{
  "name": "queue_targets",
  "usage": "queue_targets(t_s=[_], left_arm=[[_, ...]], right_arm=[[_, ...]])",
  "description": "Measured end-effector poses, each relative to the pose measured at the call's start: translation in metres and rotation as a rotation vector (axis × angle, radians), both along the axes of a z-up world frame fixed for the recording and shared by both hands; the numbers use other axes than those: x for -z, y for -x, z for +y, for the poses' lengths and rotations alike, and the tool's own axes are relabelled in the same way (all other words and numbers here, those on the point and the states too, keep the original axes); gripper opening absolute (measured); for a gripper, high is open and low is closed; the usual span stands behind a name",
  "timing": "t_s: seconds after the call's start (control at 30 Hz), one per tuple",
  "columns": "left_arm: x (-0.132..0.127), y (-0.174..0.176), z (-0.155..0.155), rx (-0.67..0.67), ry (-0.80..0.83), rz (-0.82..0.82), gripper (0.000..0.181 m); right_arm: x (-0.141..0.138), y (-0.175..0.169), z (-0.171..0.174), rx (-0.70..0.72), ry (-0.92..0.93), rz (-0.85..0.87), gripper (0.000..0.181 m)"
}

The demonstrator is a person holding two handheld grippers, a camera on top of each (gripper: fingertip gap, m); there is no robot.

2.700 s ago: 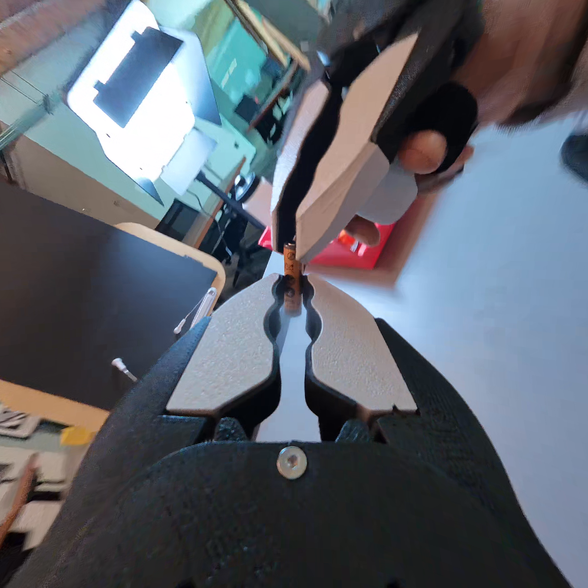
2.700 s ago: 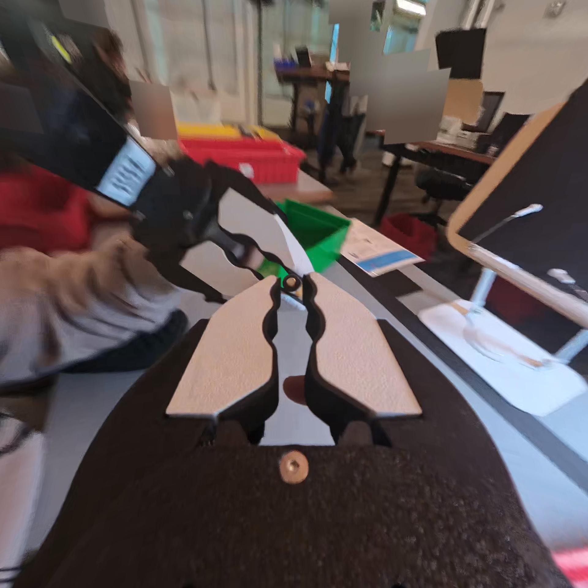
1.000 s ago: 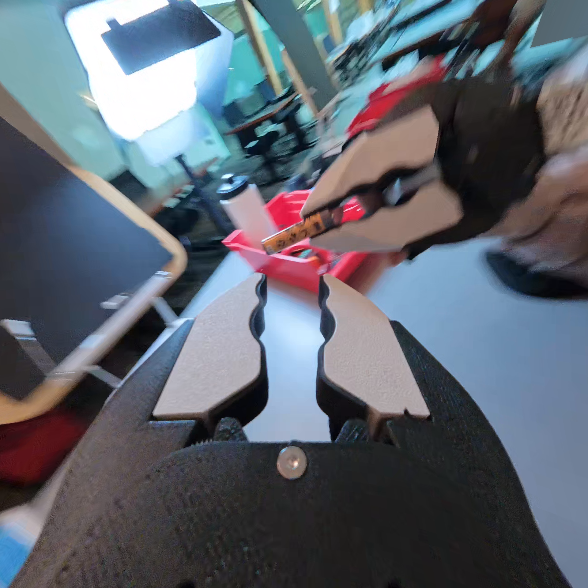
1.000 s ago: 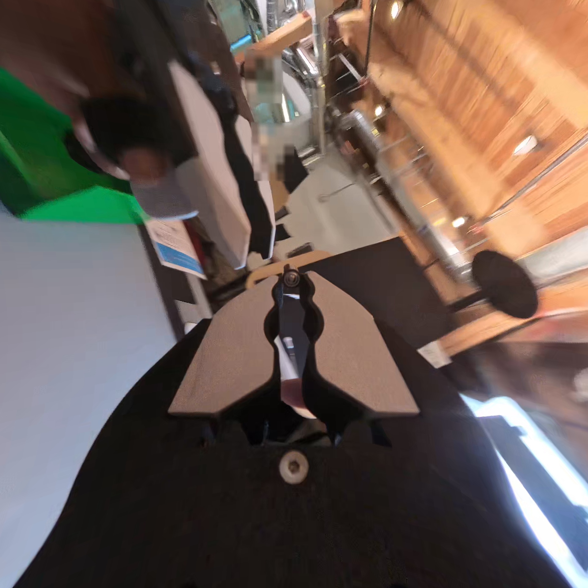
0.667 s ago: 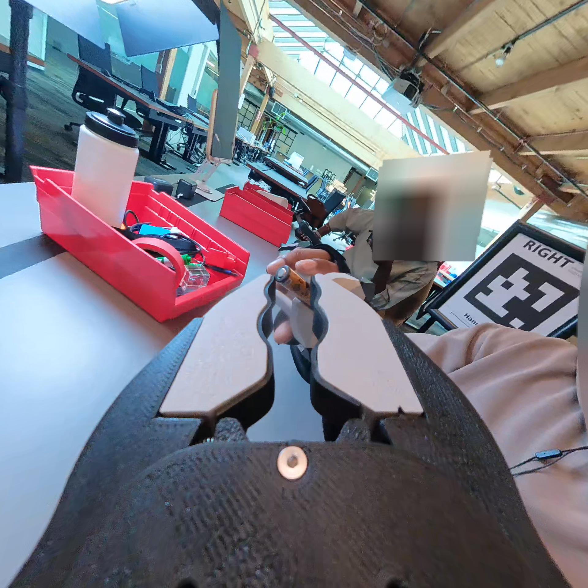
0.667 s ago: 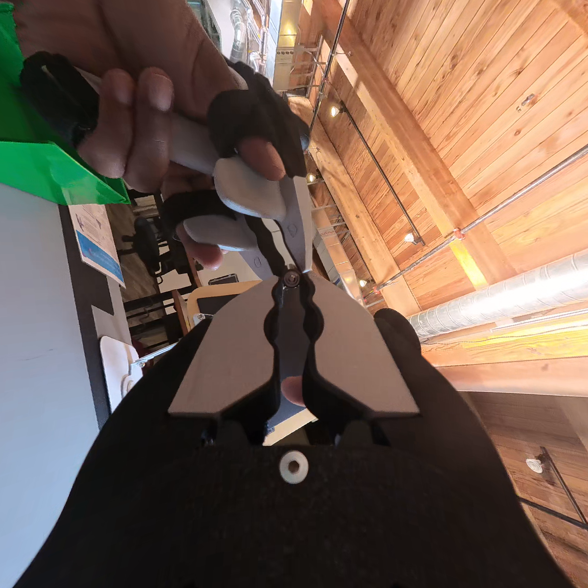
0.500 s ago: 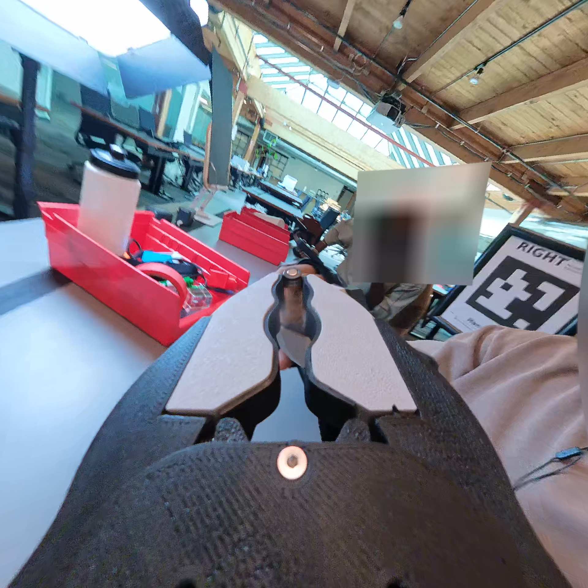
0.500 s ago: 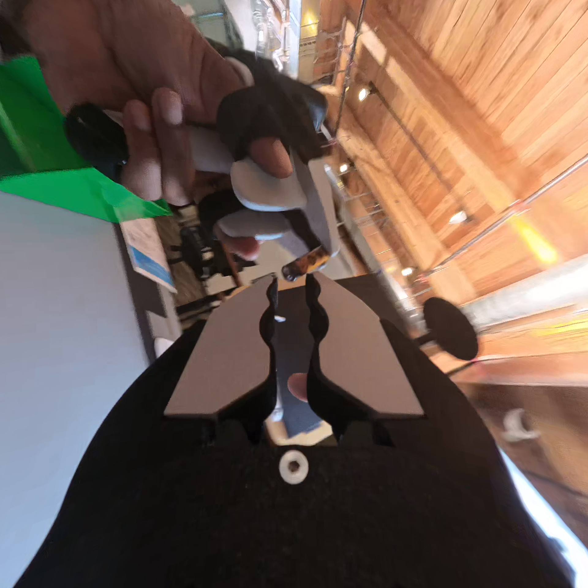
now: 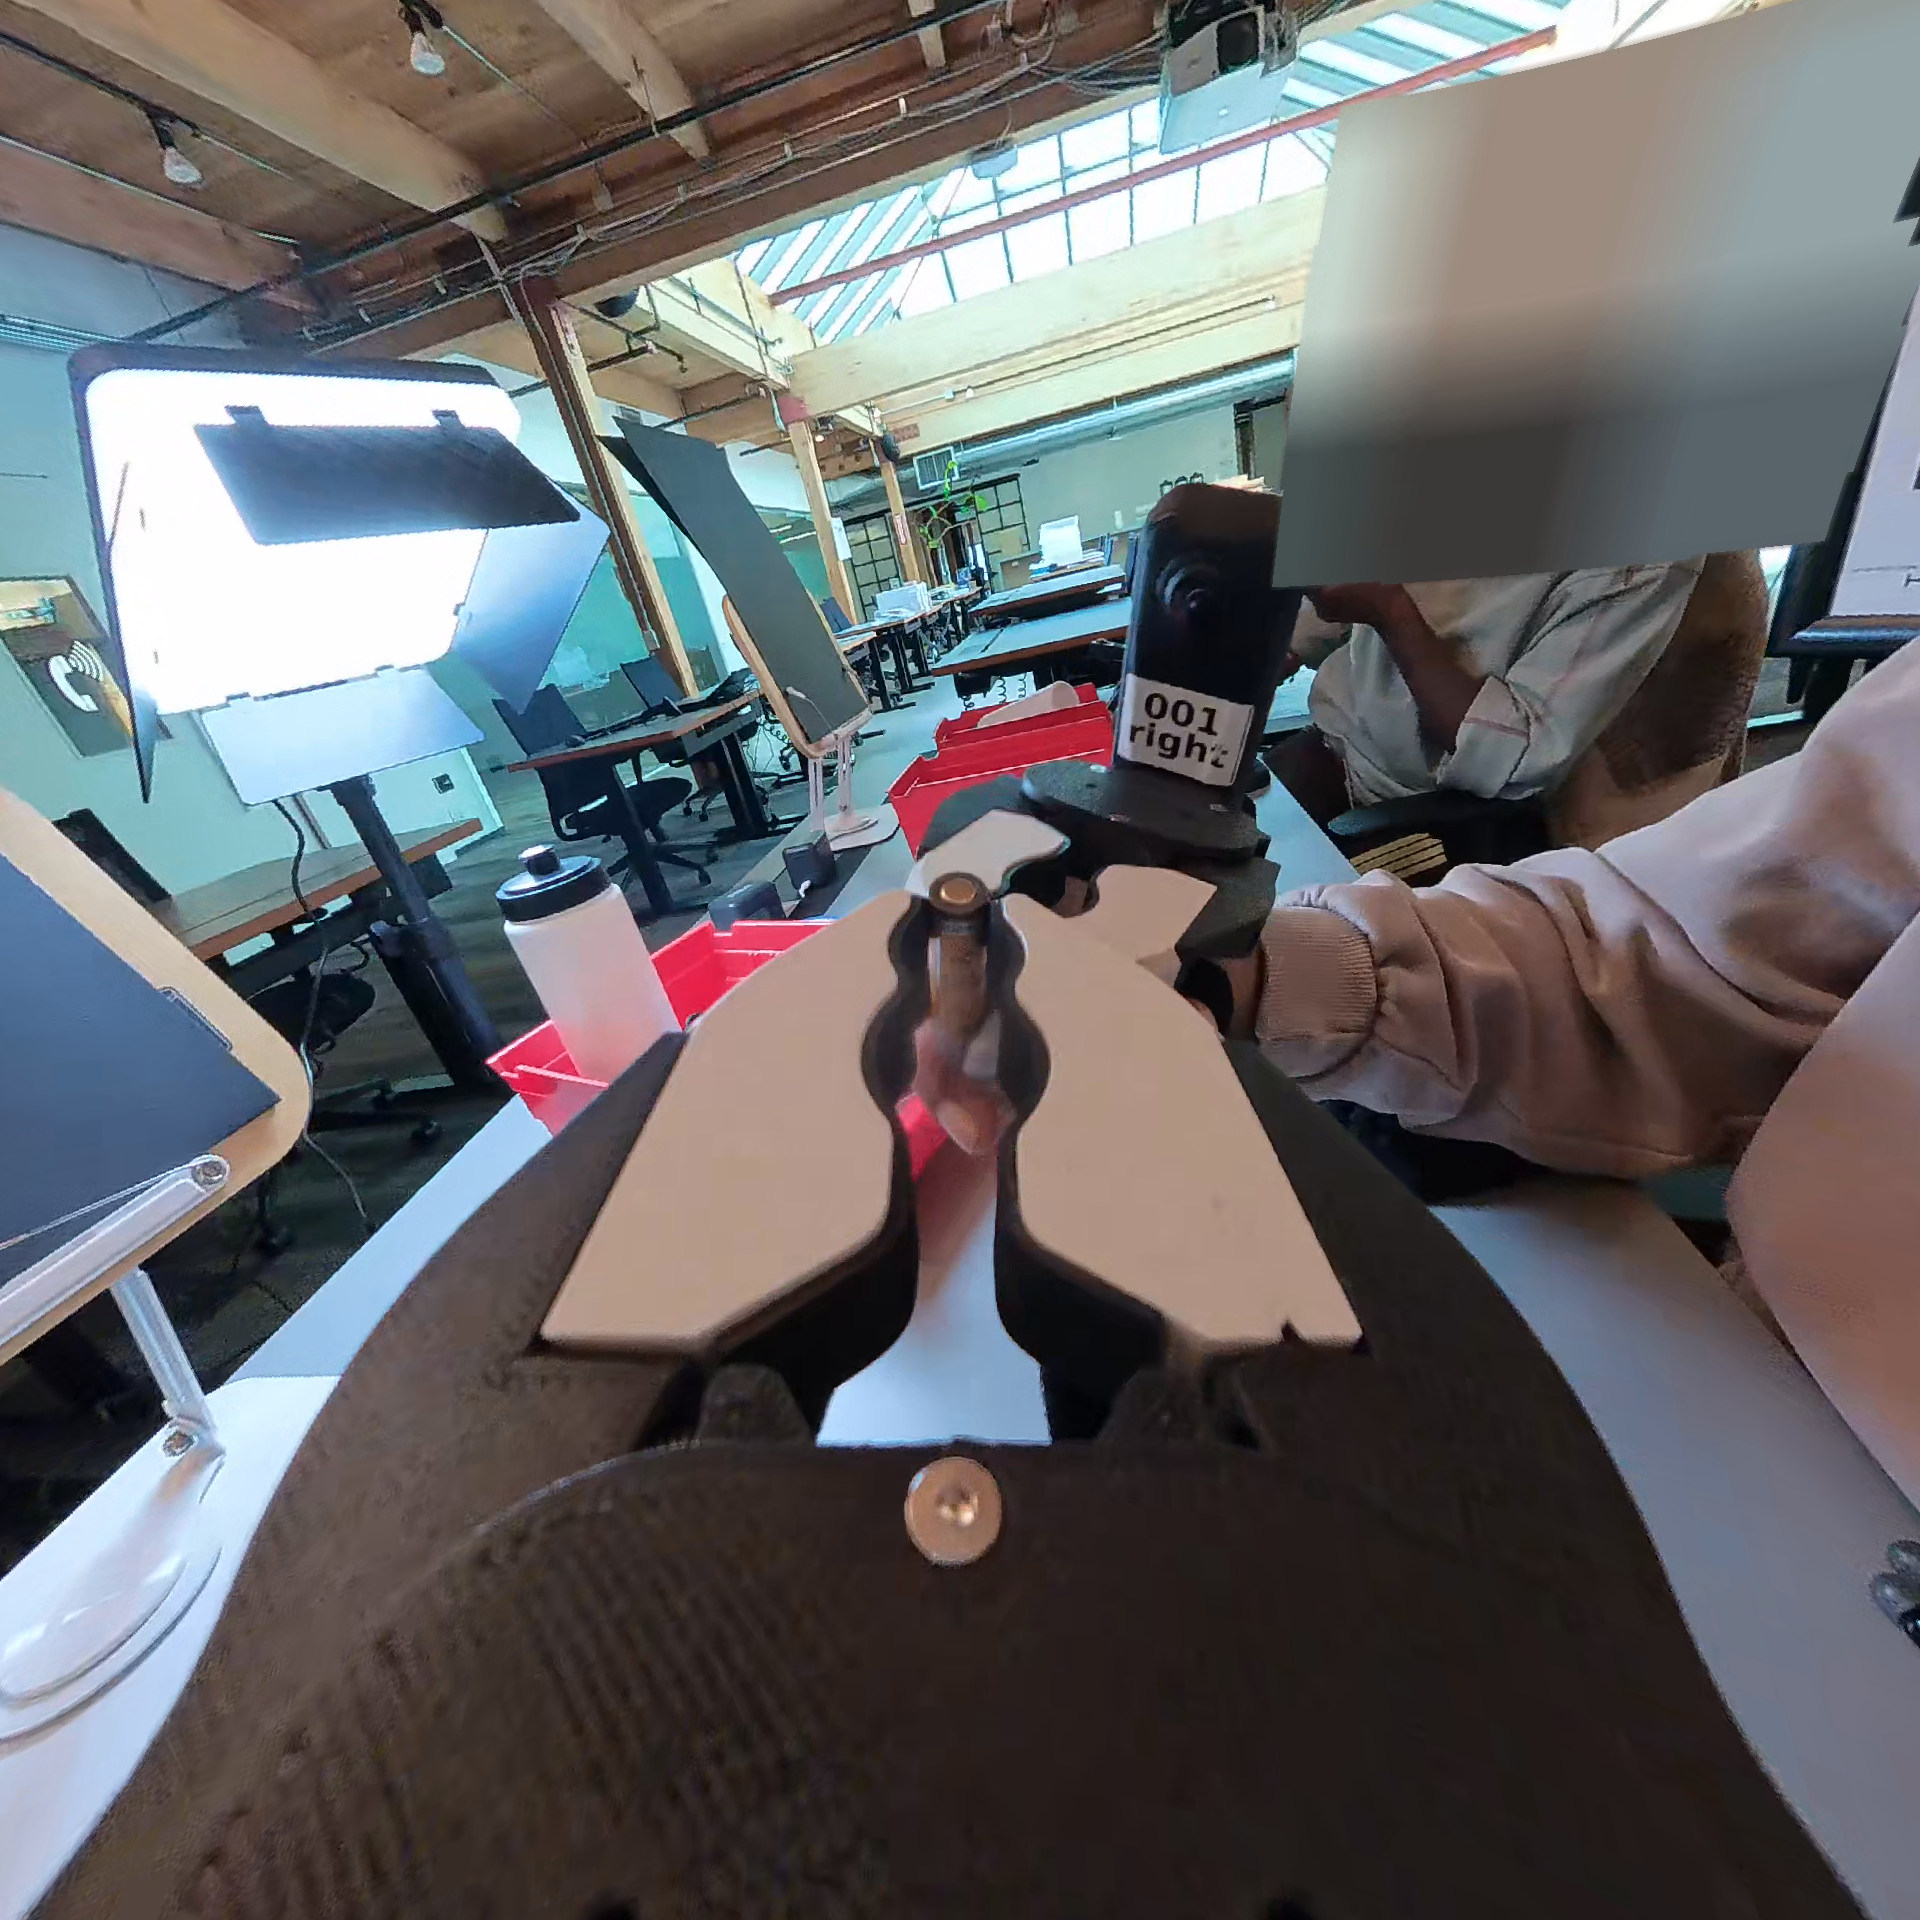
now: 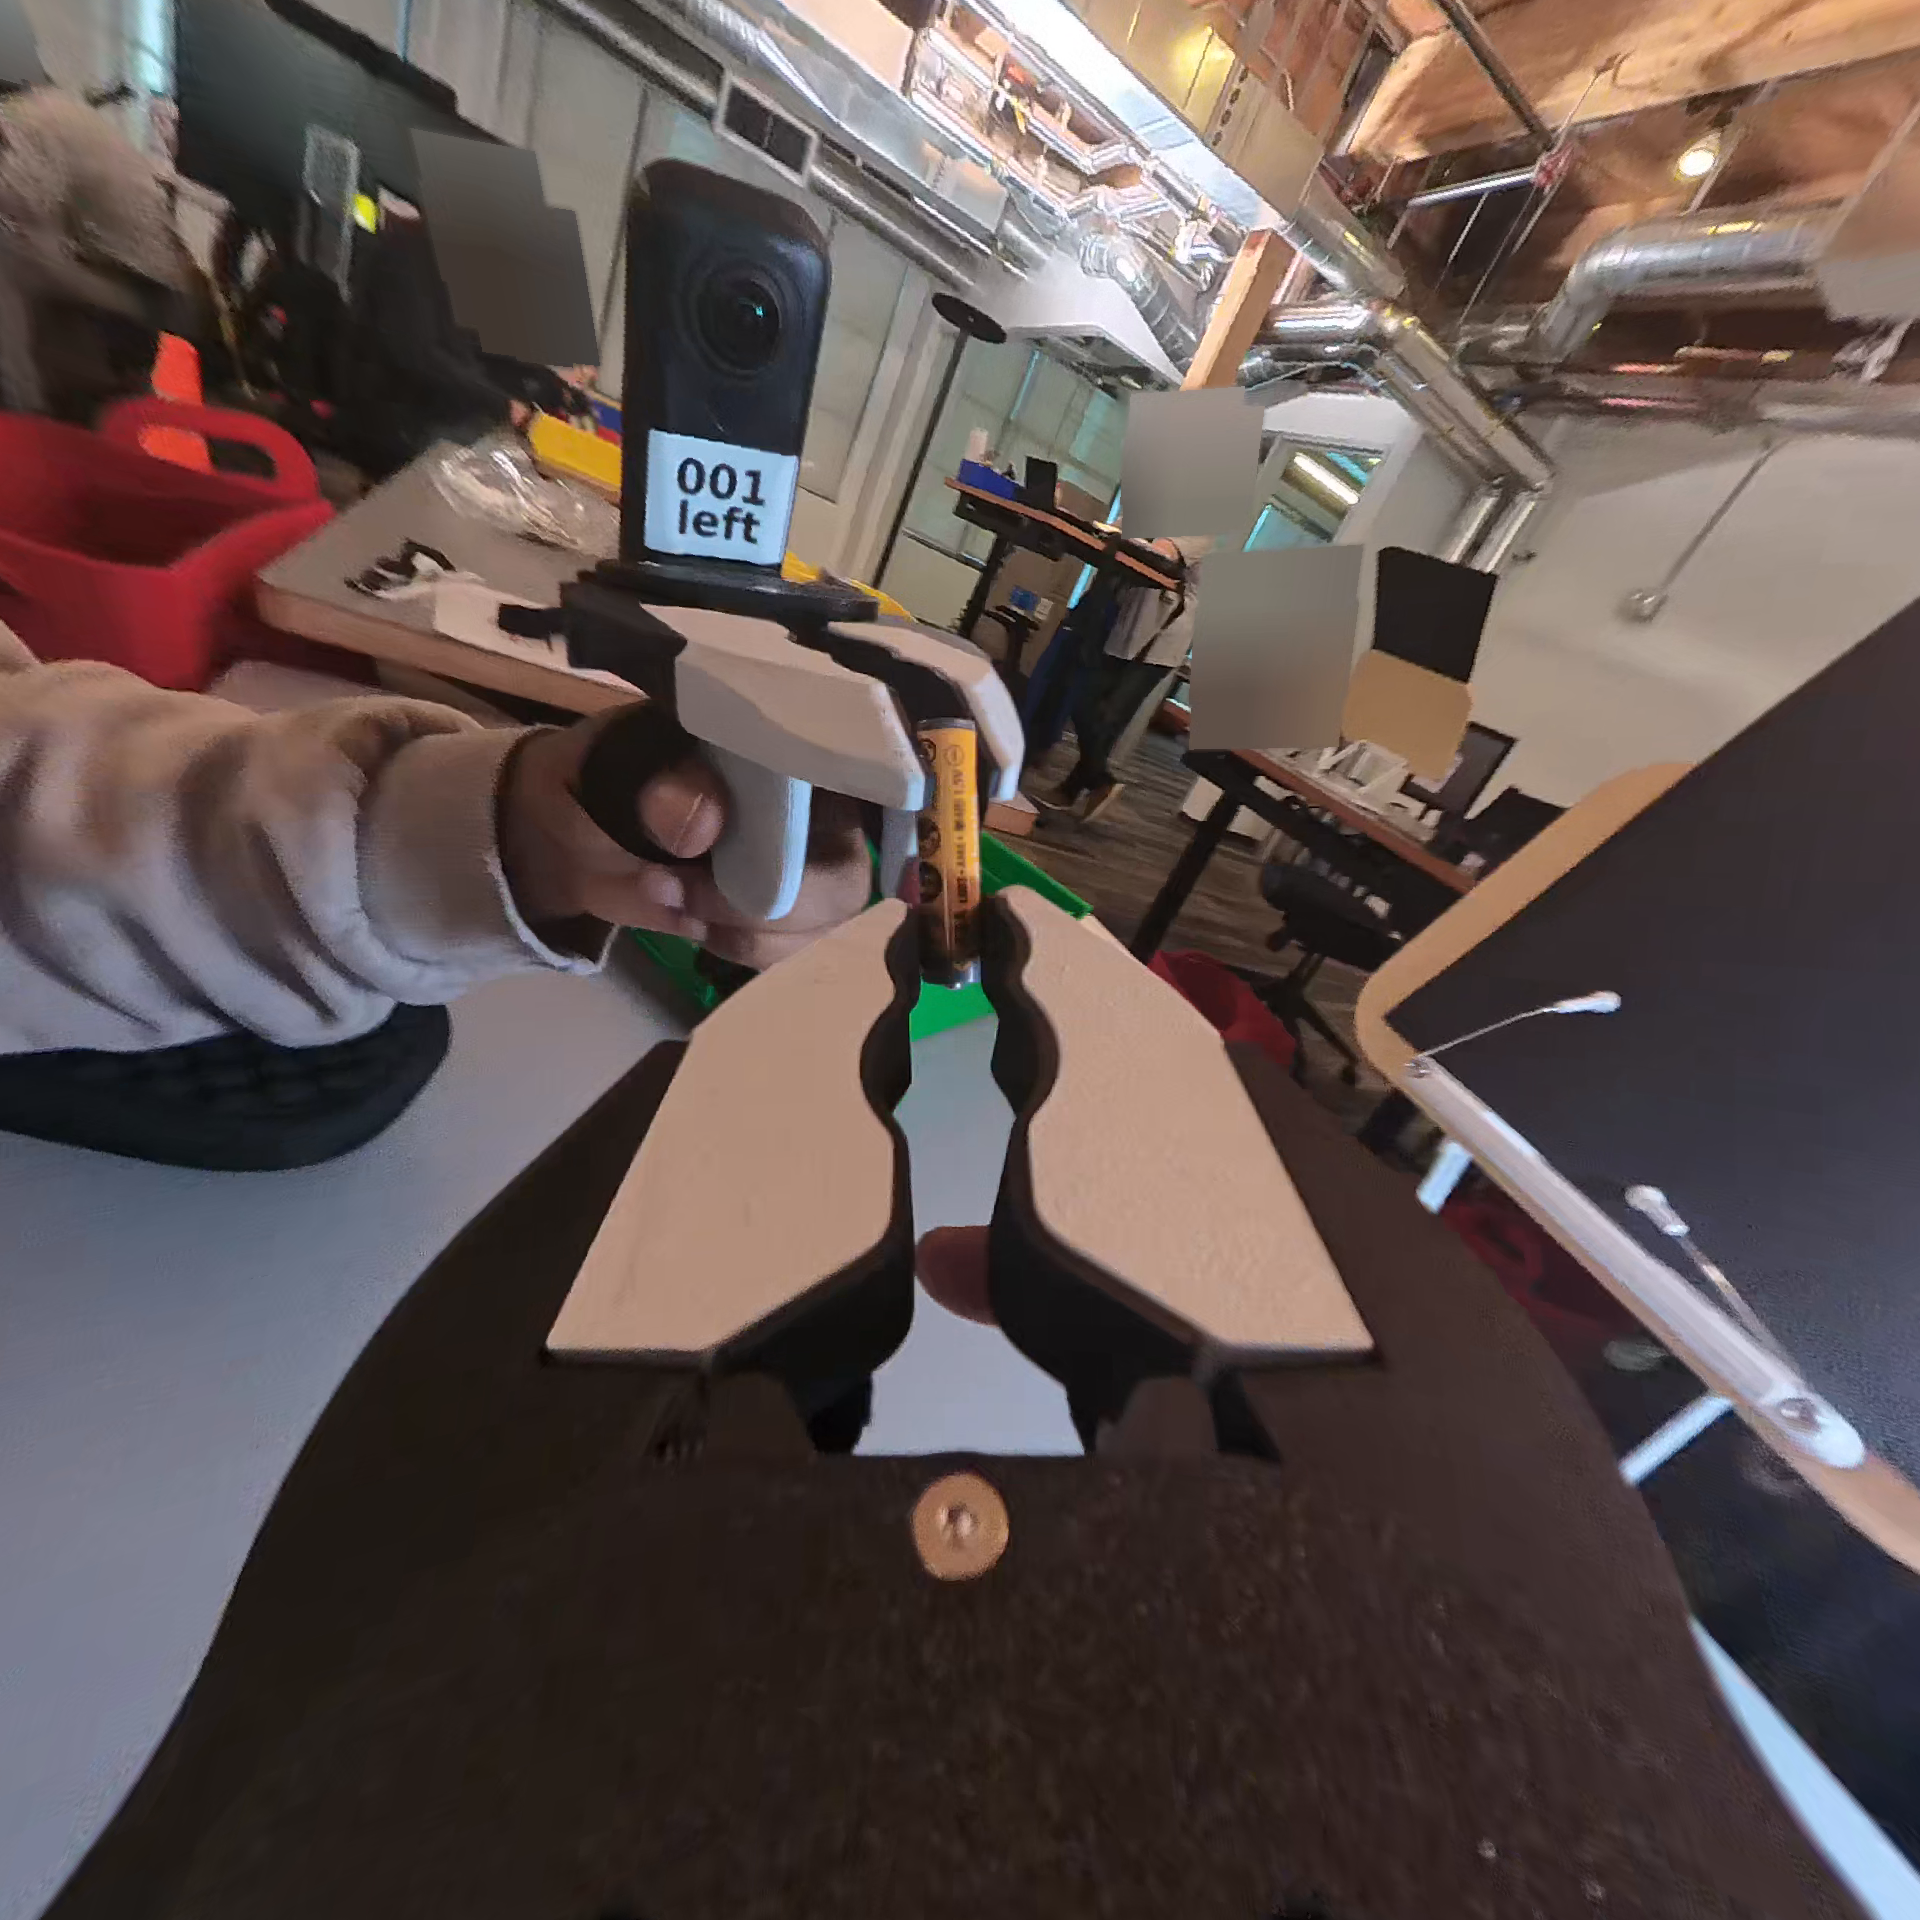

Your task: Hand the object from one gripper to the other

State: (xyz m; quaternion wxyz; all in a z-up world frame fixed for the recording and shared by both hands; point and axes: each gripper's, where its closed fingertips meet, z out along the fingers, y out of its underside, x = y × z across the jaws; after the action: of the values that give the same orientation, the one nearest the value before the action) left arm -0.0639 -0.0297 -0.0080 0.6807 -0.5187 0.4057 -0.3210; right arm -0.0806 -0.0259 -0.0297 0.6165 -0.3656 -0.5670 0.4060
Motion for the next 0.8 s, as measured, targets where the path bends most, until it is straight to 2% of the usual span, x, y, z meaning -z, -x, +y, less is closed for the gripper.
queue_targets(t_s=[0.07, 0.13, 0.2, 0.27, 0.37, 0.43, 0.5, 0.57, 0.67, 0.73, 0.8], left_arm=[[0.001, 0.005, 0.004, -0.014, 0.040, 0.002, 0.011], [-0.003, 0.015, 0.010, -0.058, 0.059, -0.034, 0.013], [-0.014, 0.029, 0.015, -0.114, 0.055, -0.088, 0.023], [-0.022, 0.046, 0.020, -0.185, 0.053, -0.096, 0.033], [-0.038, 0.075, 0.020, -0.314, -0.008, -0.063, 0.035], [-0.047, 0.095, 0.017, -0.386, -0.033, -0.035, 0.037], [-0.053, 0.114, 0.013, -0.436, -0.046, -0.017, 0.036], [-0.049, 0.134, 0.009, -0.480, -0.023, 0.021, 0.035], [-0.015, 0.166, 0.006, -0.547, 0.096, 0.176, 0.034], [0.029, 0.190, 0.001, -0.586, 0.251, 0.353, 0.039], [0.085, 0.219, -0.013, -0.620, 0.461, 0.544, 0.050]], right_arm=[[-0.002, -0.004, 0.006, 0.046, -0.041, -0.043, 0.011], [-0.009, -0.015, 0.027, 0.164, -0.081, -0.073, 0.011], [-0.008, -0.036, 0.060, 0.301, -0.083, -0.172, 0.011], [-0.002, -0.071, 0.107, 0.502, -0.089, -0.287, 0.011], [0.034, -0.130, 0.172, 0.711, 0.024, -0.512, 0.011], [0.070, -0.162, 0.200, 0.763, 0.120, -0.667, 0.011], [0.103, -0.179, 0.209, 0.735, 0.212, -0.774, 0.011], [0.129, -0.181, 0.199, 0.640, 0.264, -0.844, 0.011], [0.153, -0.184, 0.198, 0.656, 0.231, -0.913, 0.011], [0.164, -0.184, 0.200, 0.687, 0.219, -0.949, 0.016], [0.164, -0.182, 0.203, 0.718, 0.195, -0.939, 0.025]])
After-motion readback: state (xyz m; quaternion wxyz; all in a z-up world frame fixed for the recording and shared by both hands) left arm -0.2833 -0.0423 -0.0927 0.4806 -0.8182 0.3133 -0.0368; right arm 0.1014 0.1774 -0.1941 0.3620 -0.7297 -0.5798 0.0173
